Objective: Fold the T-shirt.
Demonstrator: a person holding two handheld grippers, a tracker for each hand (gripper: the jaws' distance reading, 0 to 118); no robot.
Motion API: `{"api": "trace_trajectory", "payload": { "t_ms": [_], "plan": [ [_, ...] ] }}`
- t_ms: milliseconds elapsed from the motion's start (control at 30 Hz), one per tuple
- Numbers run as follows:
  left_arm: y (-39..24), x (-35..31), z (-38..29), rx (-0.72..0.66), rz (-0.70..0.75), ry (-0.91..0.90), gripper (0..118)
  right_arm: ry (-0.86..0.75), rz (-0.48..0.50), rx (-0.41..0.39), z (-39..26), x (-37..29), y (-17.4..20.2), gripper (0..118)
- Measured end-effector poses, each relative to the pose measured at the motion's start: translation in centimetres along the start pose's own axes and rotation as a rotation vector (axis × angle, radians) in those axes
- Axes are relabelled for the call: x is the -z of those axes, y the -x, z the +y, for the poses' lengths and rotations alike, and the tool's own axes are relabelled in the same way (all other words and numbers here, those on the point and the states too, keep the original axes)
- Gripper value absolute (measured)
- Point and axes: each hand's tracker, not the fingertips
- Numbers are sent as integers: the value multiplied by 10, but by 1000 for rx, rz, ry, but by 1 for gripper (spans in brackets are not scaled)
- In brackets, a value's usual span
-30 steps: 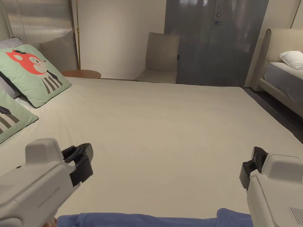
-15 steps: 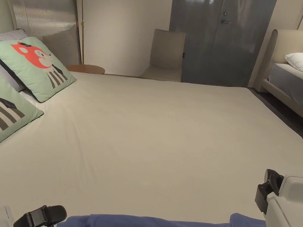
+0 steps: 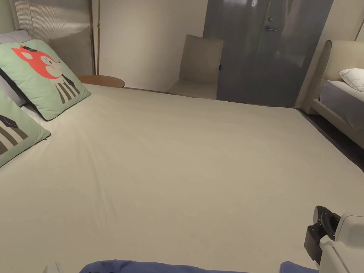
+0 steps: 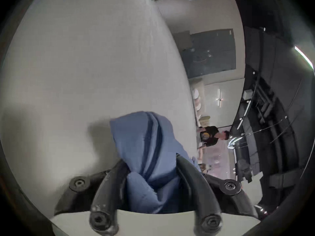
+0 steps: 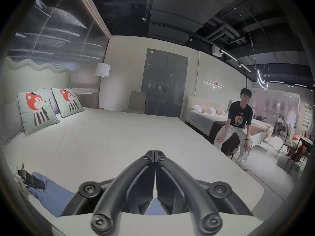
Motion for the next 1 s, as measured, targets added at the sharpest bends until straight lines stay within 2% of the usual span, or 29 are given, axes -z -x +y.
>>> {"api": "trace_trajectory", "payload": {
  "t_ms": [267, 433, 567, 700, 767, 900, 933, 967, 1000],
  "plan": [
    [4, -101, 22, 24, 98, -235, 10, 5, -4, 15, -1, 1, -3, 1],
    [-26, -125, 20, 161, 231, -251, 10, 22, 23, 42, -7, 5, 1, 1],
    [-81, -91, 1, 307, 182, -190, 10, 23, 44, 48, -7, 5, 5, 1],
    [-126, -19, -29, 425, 165, -57, 10, 11, 54, 55, -6, 0, 0, 1],
    [-136, 20, -50, 487, 202, -8, 10, 5, 46, 62, -7, -3, -6, 1],
    [-131, 95, -83, 560, 379, 85, 10, 4, 22, 82, -10, -8, -23, 1],
    [-126, 108, -91, 581, 418, 70, 20, 4, 16, 85, -11, -9, -28, 1],
    [-123, 117, -95, 588, 449, 59, 37, 5, 10, 90, -12, -10, -32, 1],
    [-121, 122, -97, 571, 413, 58, 52, 6, 5, 95, -13, -10, -36, 1]
  ]
}}
